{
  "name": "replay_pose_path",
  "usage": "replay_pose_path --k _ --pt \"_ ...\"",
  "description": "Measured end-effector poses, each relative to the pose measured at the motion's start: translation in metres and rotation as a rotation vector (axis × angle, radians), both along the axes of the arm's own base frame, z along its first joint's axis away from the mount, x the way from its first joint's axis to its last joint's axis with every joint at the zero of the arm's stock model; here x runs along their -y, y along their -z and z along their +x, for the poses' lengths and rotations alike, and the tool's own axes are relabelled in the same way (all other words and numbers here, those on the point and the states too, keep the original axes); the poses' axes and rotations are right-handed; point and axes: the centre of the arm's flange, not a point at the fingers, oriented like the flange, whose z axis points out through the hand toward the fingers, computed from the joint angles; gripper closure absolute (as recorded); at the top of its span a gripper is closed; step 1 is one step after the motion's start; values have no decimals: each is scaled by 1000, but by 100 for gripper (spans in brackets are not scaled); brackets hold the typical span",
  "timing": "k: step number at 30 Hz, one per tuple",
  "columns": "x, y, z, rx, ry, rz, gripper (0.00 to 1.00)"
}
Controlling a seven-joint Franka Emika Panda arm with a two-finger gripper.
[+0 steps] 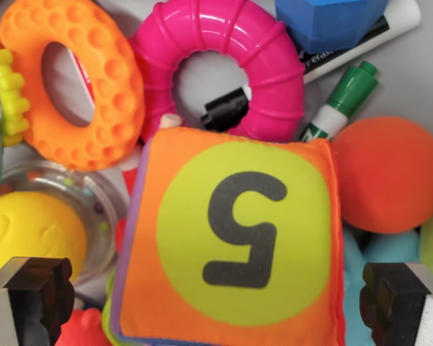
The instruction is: Pick an object from the bin
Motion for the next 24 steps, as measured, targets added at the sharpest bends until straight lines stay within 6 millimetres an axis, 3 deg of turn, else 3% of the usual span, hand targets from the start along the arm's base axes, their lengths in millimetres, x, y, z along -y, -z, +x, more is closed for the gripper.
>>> replay_pose_path --k 18,19,24 --pt "0 30 -1 0 0 0 0" --pt "0 30 -1 0 0 0 100" --pt "0 30 -1 0 0 0 100"
